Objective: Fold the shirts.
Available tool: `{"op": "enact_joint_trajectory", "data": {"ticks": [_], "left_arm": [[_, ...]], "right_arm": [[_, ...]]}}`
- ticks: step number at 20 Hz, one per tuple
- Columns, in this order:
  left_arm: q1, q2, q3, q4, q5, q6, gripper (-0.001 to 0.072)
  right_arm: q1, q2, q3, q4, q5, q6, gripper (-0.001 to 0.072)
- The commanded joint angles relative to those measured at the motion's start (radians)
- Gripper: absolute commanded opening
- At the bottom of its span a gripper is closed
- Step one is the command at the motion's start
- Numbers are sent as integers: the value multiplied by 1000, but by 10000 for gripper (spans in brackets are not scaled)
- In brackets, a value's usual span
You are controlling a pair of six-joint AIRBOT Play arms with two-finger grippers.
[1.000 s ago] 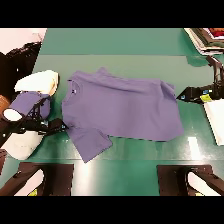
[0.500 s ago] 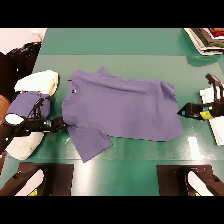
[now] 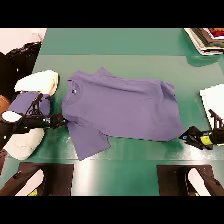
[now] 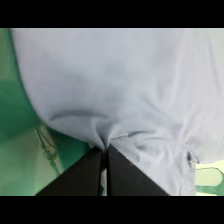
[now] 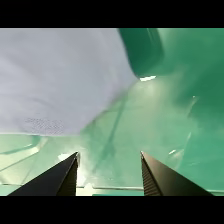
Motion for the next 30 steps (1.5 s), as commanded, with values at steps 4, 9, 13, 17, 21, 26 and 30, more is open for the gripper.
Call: {"op": "enact_joint_trajectory", "data": {"ticks": [4, 9, 13, 17, 21, 26, 30], "left_arm": [[0, 1, 29, -3, -19, 6, 24], [0, 1, 35, 0, -43, 6, 24], [0, 3, 210, 34, -168, 5, 24], [0, 3, 651, 28, -306, -41, 24], [0, 3, 1169, 30, -343, -78, 24], [0, 4, 1687, 30, -378, -152, 24], [0, 99, 1758, 11, -245, -155, 24]], "right_arm": [[105, -146, -45, 121, -149, 1, 444], [257, -255, 63, 113, -173, 1, 101], [319, -187, 192, 114, -157, 1, 18], [287, 1, 480, 114, -160, 1, 17], [177, 116, 827, 113, -198, -1, 17], [58, 169, 1149, 113, -190, -46, 17], [-10, 164, 1308, 112, -138, -71, 17]]}}
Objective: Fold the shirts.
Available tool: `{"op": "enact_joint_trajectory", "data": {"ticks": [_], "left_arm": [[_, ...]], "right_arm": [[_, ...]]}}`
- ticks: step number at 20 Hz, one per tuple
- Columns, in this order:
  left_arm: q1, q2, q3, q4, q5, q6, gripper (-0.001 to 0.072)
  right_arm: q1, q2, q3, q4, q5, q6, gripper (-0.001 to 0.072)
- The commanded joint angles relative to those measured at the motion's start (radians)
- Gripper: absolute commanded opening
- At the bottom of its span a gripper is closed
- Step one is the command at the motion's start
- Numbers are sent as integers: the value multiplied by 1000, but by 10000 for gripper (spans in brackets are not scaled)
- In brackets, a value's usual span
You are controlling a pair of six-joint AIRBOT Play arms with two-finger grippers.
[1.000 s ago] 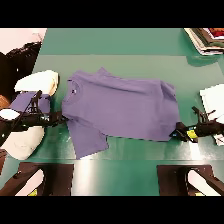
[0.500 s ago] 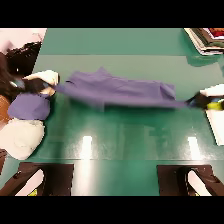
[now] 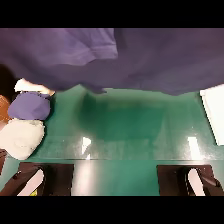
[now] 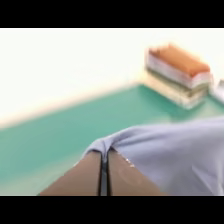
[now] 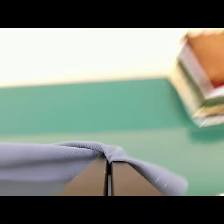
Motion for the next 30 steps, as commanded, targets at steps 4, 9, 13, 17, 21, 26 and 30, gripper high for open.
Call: {"op": "enact_joint_trajectory", "data": {"ticks": [4, 9, 13, 17, 21, 26, 30], "left_arm": [[1, 64, 79, -27, 114, -15, 24], [1, 10, -290, -2, 64, -15, 24], [0, -165, -534, 4, -31, -13, 24], [0, -397, -635, 52, 0, -7, 24], [-35, -595, -635, 53, 150, 19, 24], [-159, -703, -625, 79, 475, 73, 24], [-161, -723, -603, 198, 431, 71, 24]], "right_arm": [[-77, -116, 309, 4, 166, -20, 16], [-32, -336, 337, 4, 299, 14, 17], [131, -521, 118, -64, 315, 13, 17], [242, -721, -51, -191, 269, 17, 17], [266, -884, -69, -187, 84, 49, 16], [271, -1036, 110, -173, 9, 59, 17], [283, -1053, 122, -179, 39, 56, 16]]}}
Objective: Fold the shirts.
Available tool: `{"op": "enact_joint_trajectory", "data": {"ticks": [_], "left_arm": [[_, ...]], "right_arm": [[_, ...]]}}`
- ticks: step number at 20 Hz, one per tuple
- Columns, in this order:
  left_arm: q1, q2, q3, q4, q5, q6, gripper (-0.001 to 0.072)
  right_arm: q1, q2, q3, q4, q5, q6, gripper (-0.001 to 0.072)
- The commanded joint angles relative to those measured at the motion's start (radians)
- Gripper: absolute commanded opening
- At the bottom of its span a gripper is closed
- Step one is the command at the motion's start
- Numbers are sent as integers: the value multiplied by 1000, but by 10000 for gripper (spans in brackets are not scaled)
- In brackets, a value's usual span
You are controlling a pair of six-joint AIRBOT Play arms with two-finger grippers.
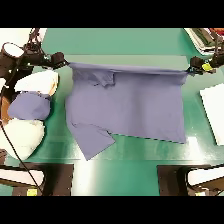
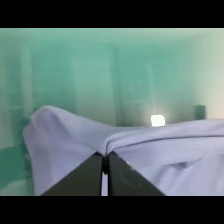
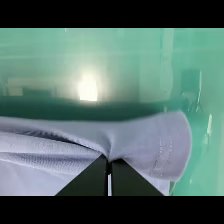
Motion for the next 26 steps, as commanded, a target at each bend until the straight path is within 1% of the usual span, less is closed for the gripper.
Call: {"op": "enact_joint_trajectory", "data": {"ticks": [1, 2, 4, 7, 10, 11, 12, 13, 14, 15, 17, 19, 20, 22, 26], "left_arm": [[-10, -26, 8, 141, -34, -2, 24], [-10, -26, 8, 200, -88, -11, 24], [-12, -26, -8, 243, -169, -11, 24], [-12, -26, -71, 245, -186, -11, 24], [-12, -26, -131, 245, -188, -13, 25], [-12, -26, -135, 245, -199, -33, 25], [-12, -24, -135, 245, -204, -58, 77], [-12, -23, -135, 245, -213, -84, 395], [-12, -23, -132, 248, -232, -109, 565], [-9, -20, -132, 249, -260, -117, 534], [14, 7, -132, 256, -333, -125, 533], [47, 61, -143, 269, -412, -125, 532], [65, 113, -184, 269, -426, -125, 532], [70, 233, -315, 279, -408, -125, 533], [61, 489, -690, 239, -390, -133, 533]], "right_arm": [[13, -20, -14, -3, 26, 2, 16], [18, -3, -63, -7, 29, 0, 16], [31, 49, -196, -7, -12, -4, 16], [34, 116, -375, -4, -93, -3, 16], [34, 149, -478, 0, -114, -3, 17], [34, 157, -502, 5, -117, -2, 18], [34, 162, -517, 5, -121, 6, 18], [34, 162, -521, 5, -113, 9, 33], [34, 162, -518, 5, -94, 21, 174], [33, 162, -510, 5, -67, 51, 347], [29, 184, -486, -3, -8, 44, 346], [23, 266, -513, -7, -5, 28, 345], [23, 316, -536, -7, -6, 14, 344], [23, 409, -588, -4, 9, -5, 344], [21, 542, -681, -3, 1, -5, 344]]}}
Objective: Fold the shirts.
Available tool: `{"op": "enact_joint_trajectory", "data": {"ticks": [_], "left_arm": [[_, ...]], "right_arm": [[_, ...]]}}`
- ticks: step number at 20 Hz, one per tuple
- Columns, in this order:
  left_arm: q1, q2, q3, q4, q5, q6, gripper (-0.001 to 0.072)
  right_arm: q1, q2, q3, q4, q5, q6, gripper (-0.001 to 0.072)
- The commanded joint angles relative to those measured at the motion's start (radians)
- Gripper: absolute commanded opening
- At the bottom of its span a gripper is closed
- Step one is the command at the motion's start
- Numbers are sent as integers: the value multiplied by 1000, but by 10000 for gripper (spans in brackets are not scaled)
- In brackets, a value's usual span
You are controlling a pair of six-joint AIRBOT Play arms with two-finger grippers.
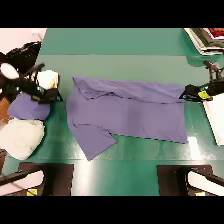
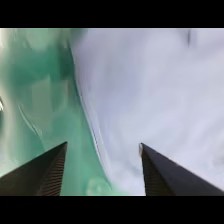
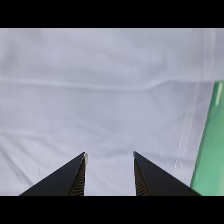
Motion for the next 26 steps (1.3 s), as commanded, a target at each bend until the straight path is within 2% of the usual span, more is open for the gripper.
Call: {"op": "enact_joint_trajectory", "data": {"ticks": [1, 5, 7, 9, 14, 17, 18, 19, 21, 22, 26], "left_arm": [[3, 207, -301, -45, -5, -6, 533], [3, 341, -554, -145, 33, -3, 533], [3, 348, -620, -237, 74, 47, 533], [3, 348, -658, -298, 112, 81, 532], [2, 348, -709, -355, 197, 82, 532], [-92, 348, -709, -363, 301, 77, 531], [-148, 348, -709, -363, 352, 56, 472], [-195, 348, -708, -365, 391, 44, 311], [-238, 348, -705, -366, 414, 45, 45], [-238, 348, -697, -364, 404, 47, 25], [-238, 348, -611, -356, 307, 64, 24]], "right_arm": [[-2, 111, -74, 3, -10, -7, 344], [-2, 135, -89, 10, -3, -7, 344], [-2, 135, -89, 10, 1, -7, 344], [-2, 136, -89, 10, 12, -7, 344], [-2, 136, -89, 11, 19, -6, 344], [-2, 136, -89, 12, 21, -6, 344], [-2, 136, -89, 14, 29, -6, 344], [-2, 136, -89, 10, 39, -6, 344], [-12, 136, -90, -10, 83, -6, 344], [-30, 136, -90, -16, 119, -6, 344], [-156, 160, -147, -111, 229, -6, 344]]}}
